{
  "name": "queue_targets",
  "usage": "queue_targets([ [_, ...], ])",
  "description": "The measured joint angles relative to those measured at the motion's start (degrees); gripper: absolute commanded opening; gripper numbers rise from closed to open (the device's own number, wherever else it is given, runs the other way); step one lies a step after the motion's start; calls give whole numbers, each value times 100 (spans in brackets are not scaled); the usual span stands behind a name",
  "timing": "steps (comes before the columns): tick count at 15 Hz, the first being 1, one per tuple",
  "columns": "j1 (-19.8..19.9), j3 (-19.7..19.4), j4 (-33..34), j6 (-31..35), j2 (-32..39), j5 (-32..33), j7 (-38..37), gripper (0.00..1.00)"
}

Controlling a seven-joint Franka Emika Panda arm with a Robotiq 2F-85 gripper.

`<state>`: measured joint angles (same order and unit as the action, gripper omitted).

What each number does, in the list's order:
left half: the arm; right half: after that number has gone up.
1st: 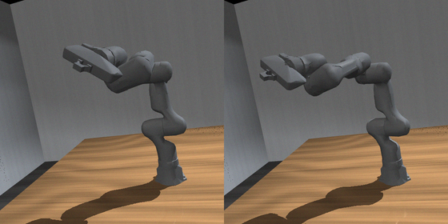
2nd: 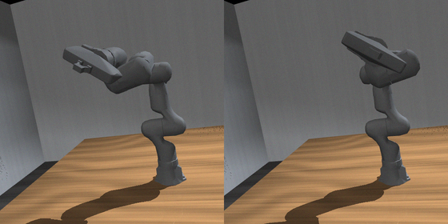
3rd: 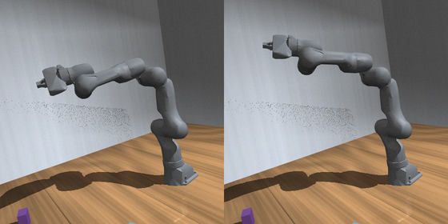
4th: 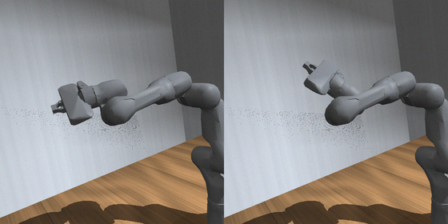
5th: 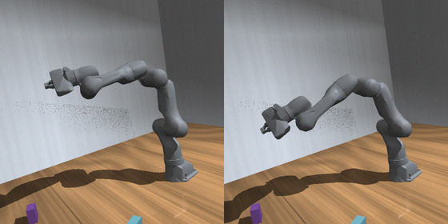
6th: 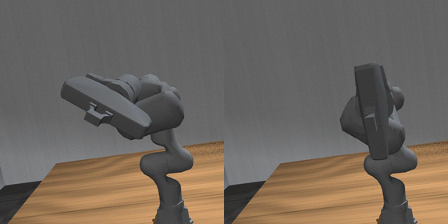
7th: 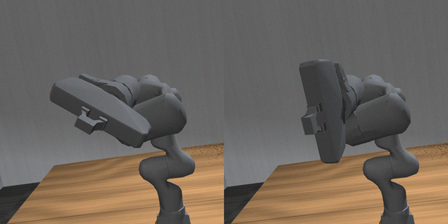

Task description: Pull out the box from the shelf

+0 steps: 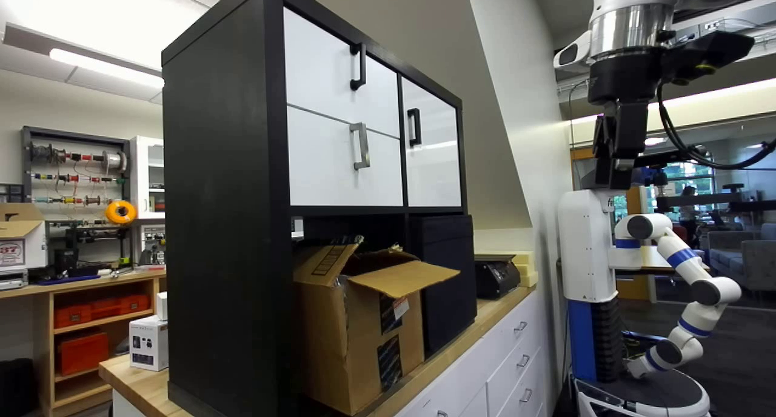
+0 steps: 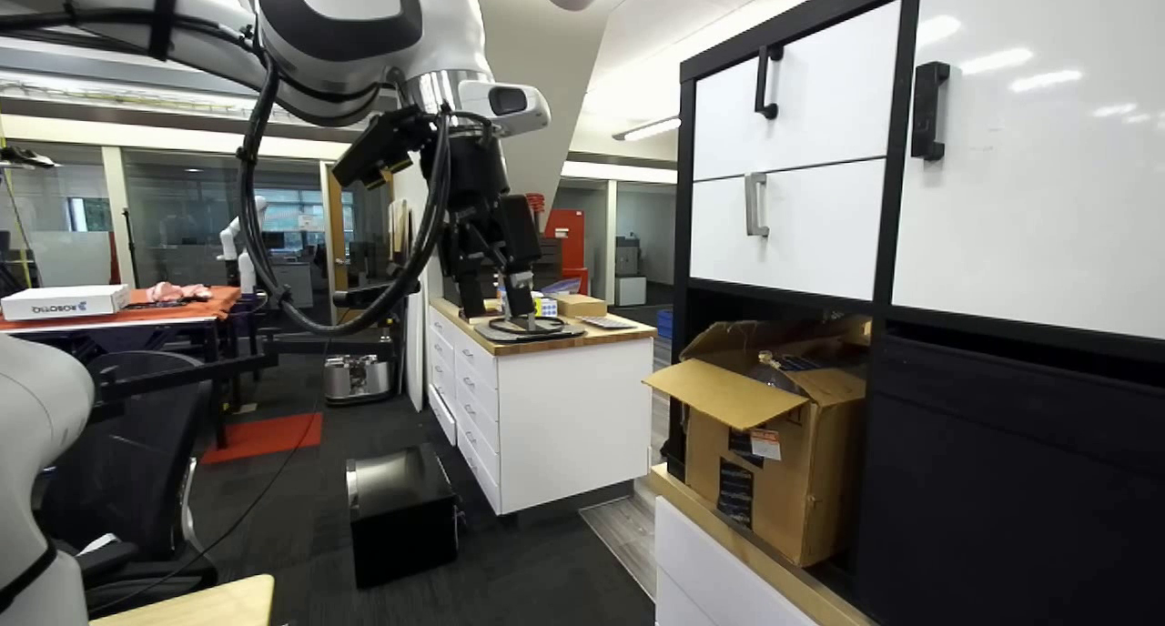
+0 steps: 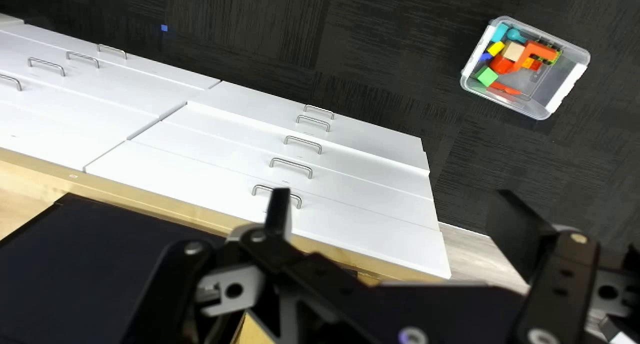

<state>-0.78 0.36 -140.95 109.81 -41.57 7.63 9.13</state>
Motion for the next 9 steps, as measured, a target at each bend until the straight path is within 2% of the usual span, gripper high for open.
queue_targets([
  [5,-71,26,0,15,8,0,-2,100],
  [9,-79,196,24,240,211,0,-52,100],
])
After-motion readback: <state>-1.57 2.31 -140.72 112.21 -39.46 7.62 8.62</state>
